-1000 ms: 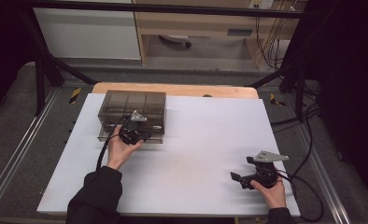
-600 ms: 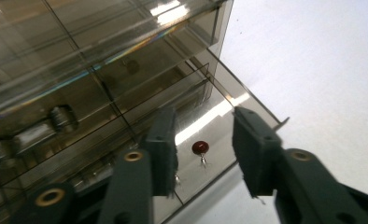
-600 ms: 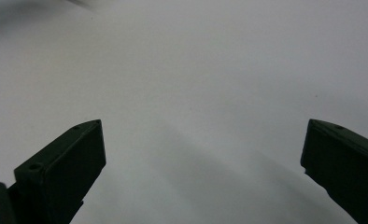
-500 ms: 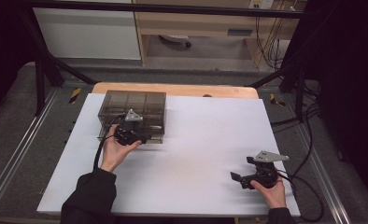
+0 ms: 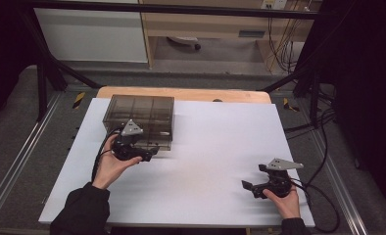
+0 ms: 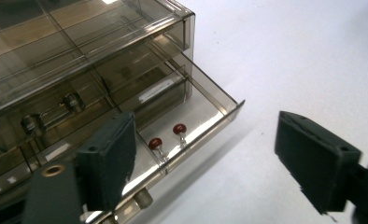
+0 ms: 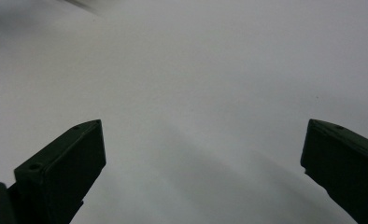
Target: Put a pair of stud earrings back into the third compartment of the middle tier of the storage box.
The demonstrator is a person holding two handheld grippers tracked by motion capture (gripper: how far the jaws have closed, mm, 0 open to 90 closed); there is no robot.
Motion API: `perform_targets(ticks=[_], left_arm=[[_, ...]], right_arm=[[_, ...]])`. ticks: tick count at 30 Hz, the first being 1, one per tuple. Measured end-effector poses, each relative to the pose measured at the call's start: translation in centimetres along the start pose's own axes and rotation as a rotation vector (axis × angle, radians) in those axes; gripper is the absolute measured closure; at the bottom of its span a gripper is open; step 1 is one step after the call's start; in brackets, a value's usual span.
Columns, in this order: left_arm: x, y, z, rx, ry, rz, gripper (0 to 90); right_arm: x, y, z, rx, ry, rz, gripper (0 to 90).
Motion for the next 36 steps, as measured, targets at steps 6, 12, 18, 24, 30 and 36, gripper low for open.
perform_targets(ticks=[6, 12, 18, 24, 30, 36], left_arm=[[0.3, 0.3, -1.1, -0.012, 0.013, -0.012, 12.7], [0.5, 0.3, -2.7, -0.007, 0.026, -0.024, 10.9], [0.7, 0.2, -4.4, -0.001, 0.035, -0.018, 10.8], [0.8, -0.2, -6.4, 0.004, 0.041, -0.015, 10.8], [0.9, -0.9, -8.6, 0.017, 0.035, -0.003, 10.8], [1.5, -1.8, -10.3, 0.029, 0.044, 0.007, 10.8]], right_arm=[[0.0, 0.0, 0.0, 0.001, 0.001, 0.0, 0.7], [0.0, 0.0, 0.0, 0.0, -0.001, 0.0, 0.7], [0.0, 0.0, 0.0, -0.001, 0.0, 0.0, 0.7], [0.0, 0.0, 0.0, 0.004, 0.001, -0.002, 0.7], [0.0, 0.0, 0.0, 0.002, 0.001, -0.003, 0.7], [0.0, 0.0, 0.0, -0.002, 0.0, 0.0, 0.7]])
Point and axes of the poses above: each handheld gripper's, and its own axes: x roughly backward along the jaws, z roughly out of its top, y roughly to its right, the point moved 1 cm from there along -x, roughly forward along the jaws, and after that the axes turned 10 degrees about -y, right-handed, at the moved point
